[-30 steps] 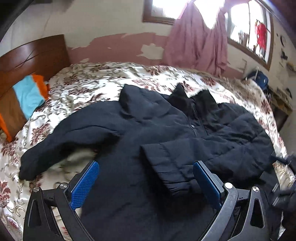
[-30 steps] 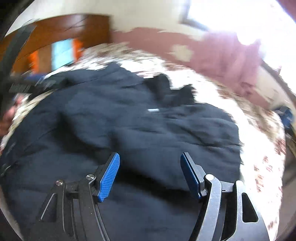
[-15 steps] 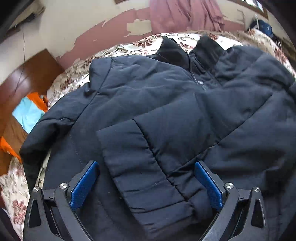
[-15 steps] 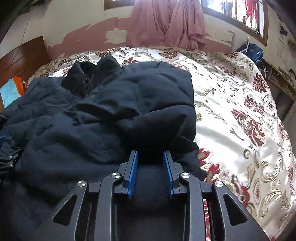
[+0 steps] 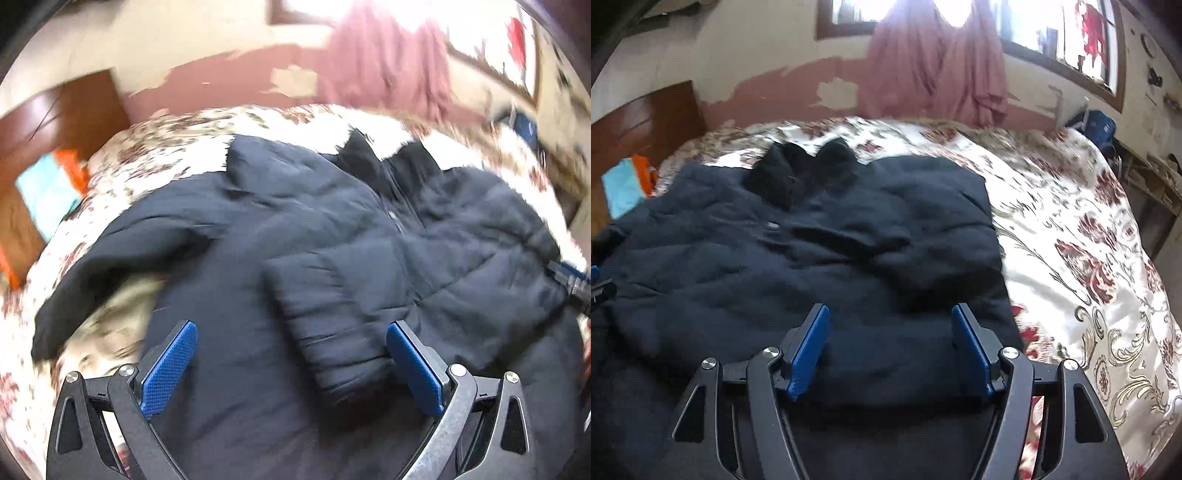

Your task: Fold large clothes

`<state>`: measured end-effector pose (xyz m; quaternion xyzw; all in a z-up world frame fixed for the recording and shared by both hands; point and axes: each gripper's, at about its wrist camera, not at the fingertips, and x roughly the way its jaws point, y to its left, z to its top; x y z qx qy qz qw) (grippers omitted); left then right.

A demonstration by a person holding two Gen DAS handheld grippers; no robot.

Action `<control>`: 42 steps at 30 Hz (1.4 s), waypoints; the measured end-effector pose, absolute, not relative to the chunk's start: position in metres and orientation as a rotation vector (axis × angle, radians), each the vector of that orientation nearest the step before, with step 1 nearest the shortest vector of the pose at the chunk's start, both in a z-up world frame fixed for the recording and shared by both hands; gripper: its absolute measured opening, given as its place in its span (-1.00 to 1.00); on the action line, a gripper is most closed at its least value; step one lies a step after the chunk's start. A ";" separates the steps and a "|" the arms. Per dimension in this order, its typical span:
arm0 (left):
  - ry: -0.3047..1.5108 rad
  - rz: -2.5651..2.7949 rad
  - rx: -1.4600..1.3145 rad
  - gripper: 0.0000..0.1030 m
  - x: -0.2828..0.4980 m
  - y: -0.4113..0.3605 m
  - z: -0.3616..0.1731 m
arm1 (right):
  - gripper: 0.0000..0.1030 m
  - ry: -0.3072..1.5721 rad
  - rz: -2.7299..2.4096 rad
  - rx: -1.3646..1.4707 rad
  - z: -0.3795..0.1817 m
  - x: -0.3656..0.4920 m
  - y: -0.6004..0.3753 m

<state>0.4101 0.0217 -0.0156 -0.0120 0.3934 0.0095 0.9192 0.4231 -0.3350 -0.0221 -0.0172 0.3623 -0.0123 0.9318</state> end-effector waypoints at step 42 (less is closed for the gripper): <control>0.705 0.414 -1.101 -0.81 0.397 0.413 -0.129 | 0.53 0.773 0.181 -0.042 -0.057 0.489 -0.014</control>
